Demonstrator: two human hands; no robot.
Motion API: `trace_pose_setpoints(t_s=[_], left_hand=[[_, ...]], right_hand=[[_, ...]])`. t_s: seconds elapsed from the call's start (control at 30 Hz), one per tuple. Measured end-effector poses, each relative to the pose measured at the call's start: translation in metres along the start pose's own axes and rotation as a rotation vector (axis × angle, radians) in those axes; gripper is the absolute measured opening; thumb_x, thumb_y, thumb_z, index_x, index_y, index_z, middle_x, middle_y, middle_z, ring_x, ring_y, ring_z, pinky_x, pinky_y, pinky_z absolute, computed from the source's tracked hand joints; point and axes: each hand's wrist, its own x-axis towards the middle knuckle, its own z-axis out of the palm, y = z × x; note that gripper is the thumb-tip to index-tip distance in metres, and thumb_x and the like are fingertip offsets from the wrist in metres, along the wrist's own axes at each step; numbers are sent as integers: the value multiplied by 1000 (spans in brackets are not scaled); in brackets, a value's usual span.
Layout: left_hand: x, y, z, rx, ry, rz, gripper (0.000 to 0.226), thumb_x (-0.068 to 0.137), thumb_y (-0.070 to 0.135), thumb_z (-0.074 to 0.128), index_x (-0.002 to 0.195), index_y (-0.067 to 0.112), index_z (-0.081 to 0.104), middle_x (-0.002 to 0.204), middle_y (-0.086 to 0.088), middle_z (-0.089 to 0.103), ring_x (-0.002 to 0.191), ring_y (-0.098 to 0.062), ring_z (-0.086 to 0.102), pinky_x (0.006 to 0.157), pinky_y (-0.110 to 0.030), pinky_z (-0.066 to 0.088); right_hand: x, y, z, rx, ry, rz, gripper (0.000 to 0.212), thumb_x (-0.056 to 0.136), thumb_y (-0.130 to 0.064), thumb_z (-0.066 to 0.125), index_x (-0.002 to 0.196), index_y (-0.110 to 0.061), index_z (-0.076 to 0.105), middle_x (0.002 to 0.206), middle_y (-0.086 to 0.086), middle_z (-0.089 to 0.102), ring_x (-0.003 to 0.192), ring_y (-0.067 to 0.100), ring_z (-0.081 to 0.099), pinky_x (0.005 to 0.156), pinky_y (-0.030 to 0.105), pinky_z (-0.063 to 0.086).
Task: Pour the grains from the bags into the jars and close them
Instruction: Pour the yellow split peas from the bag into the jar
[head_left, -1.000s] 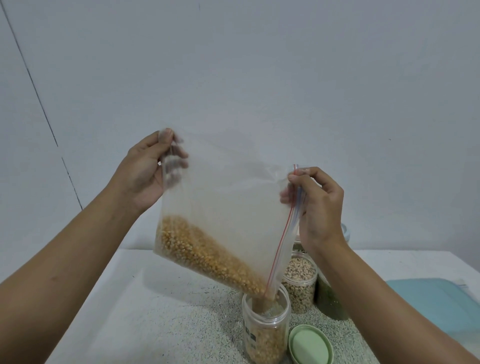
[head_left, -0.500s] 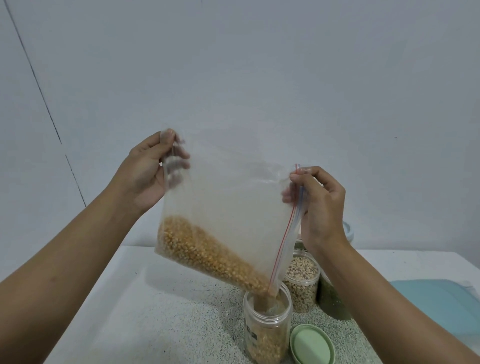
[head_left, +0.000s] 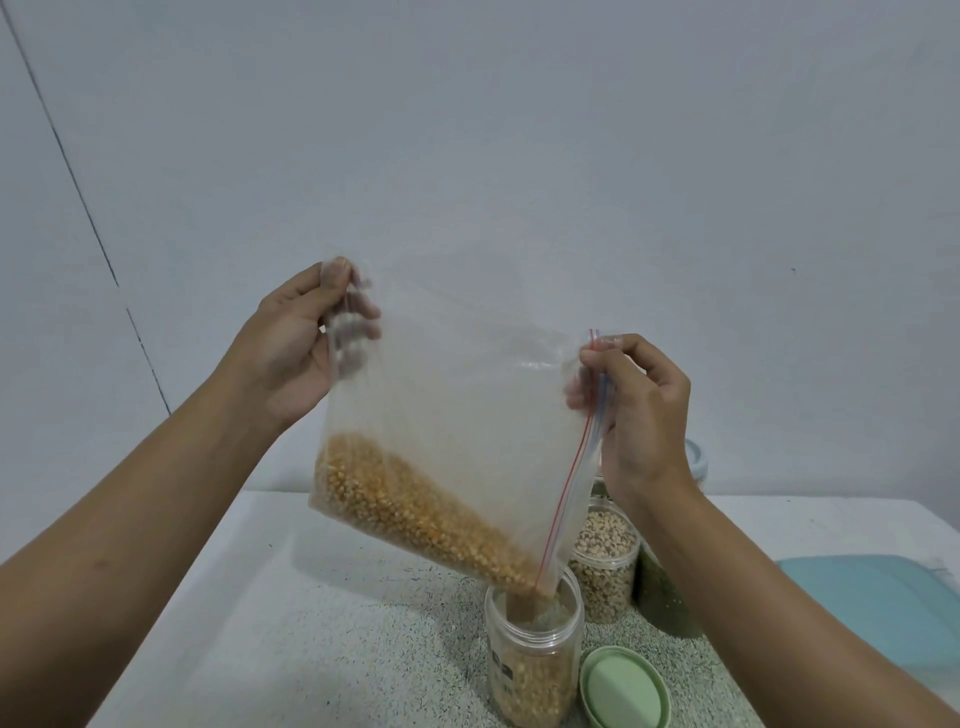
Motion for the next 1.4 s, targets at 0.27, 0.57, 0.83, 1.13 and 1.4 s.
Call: trace_pose_setpoints(t_s=[0.27, 0.57, 0.83, 1.13, 1.4], left_hand=[[-1, 0, 3, -5, -4, -6, 28, 102, 37, 53, 82, 24, 67, 73, 5, 65, 66, -14, 65, 61, -30, 39], [-4, 7, 3, 6, -2, 9, 30, 105, 36, 51, 81, 25, 66, 72, 6, 65, 65, -12, 65, 58, -28, 40], [-7, 10, 3, -2, -2, 18, 30, 104, 36, 51, 81, 25, 66, 72, 5, 65, 65, -12, 66, 58, -27, 42], [-8, 10, 4, -3, 4, 20, 30, 103, 35, 52, 80, 25, 68, 73, 4, 65, 65, -13, 65, 58, -27, 42], [-6, 9, 1, -8, 14, 14, 26, 103, 36, 52, 85, 24, 66, 74, 5, 65, 66, -13, 65, 57, -27, 43]], right_hand=[[2, 1, -3, 8, 3, -2, 26, 89, 14, 58, 70, -5, 54, 65, -1, 57, 52, 17, 50, 52, 27, 44], [0, 1, -2, 30, -3, 1, 27, 88, 14, 58, 69, -5, 54, 66, 2, 55, 53, 21, 46, 51, 25, 43], [0, -1, 0, 10, -6, -18, 26, 87, 13, 59, 69, -6, 55, 66, 6, 53, 54, 22, 46, 51, 25, 43], [0, -1, 1, 10, 6, -16, 26, 87, 14, 59, 69, -5, 54, 66, 3, 54, 53, 21, 47, 51, 25, 43], [1, -3, 3, 6, -7, -25, 25, 88, 14, 58, 71, -4, 54, 64, 1, 55, 51, 19, 48, 51, 25, 43]])
